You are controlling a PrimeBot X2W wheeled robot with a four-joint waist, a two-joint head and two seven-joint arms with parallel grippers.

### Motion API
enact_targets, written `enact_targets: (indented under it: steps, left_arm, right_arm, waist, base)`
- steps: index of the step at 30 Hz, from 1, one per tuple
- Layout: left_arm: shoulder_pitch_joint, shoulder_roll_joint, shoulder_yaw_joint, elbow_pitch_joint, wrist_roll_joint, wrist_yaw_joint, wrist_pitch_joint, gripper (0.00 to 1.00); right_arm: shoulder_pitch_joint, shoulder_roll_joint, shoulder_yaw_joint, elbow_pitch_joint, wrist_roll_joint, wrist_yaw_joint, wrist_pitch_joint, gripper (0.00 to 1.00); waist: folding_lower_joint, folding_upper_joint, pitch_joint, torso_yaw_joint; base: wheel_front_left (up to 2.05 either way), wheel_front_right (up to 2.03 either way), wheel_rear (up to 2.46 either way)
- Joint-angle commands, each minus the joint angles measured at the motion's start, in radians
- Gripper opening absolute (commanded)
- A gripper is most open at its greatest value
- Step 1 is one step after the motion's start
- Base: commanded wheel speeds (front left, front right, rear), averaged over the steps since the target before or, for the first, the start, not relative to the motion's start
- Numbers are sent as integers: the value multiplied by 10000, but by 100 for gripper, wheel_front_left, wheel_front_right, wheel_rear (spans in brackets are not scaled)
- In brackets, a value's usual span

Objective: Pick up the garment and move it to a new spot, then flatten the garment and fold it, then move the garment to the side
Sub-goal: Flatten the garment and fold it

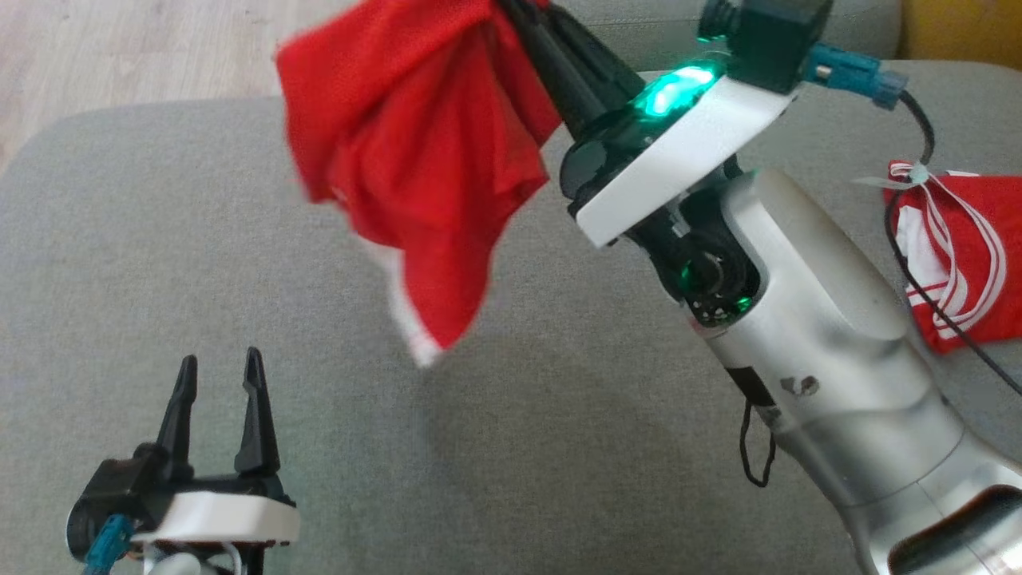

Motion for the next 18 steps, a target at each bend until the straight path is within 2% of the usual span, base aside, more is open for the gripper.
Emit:
enact_targets:
  steps: [1, 6, 9, 13, 14, 15, 18]
  left_arm:
    - [-463, 157, 354, -319, -34, -4, -75, 100]
    - [-482, 125, 360, -295, -48, -23, -88, 100]
    - [-546, 117, 360, -284, -52, -49, -94, 100]
    - [-621, 125, 375, -243, -49, -67, -101, 100]
    - [-632, 127, 380, -232, -49, -69, -102, 100]
    - [-638, 129, 388, -220, -50, -67, -104, 100]
    - [-638, 117, 389, -181, -45, -68, -108, 100]
  right_arm:
    - [-17, 185, -43, -80, -163, 69, -15, 0]
    - [1139, -586, -454, 1939, -1369, 69, 463, 0]
    - [1763, -803, -881, 3052, -1957, 69, 498, 0]
    - [1986, -899, -1662, 4076, -2792, 69, 13, 0]
    - [1970, -906, -1825, 4251, -3058, 69, -107, 80]
    - [1952, -892, -2045, 4428, -3283, 69, -186, 100]
    - [1897, -880, -2621, 4702, -4035, 69, -273, 100]
  waist:
    - [0, 0, 12, -14]
    - [0, 0, 86, -27]
    - [0, 0, 177, -50]
    - [0, 0, 235, -111]
    - [0, 0, 238, -131]
    - [0, 0, 234, -154]
    - [0, 0, 191, -199]
  base:
    - [0, 0, 0]
    - [0, 0, 0]
    - [0, 0, 0]
    - [0, 0, 0]
    - [0, 0, 0]
    - [0, 0, 0]
    - [0, 0, 0]
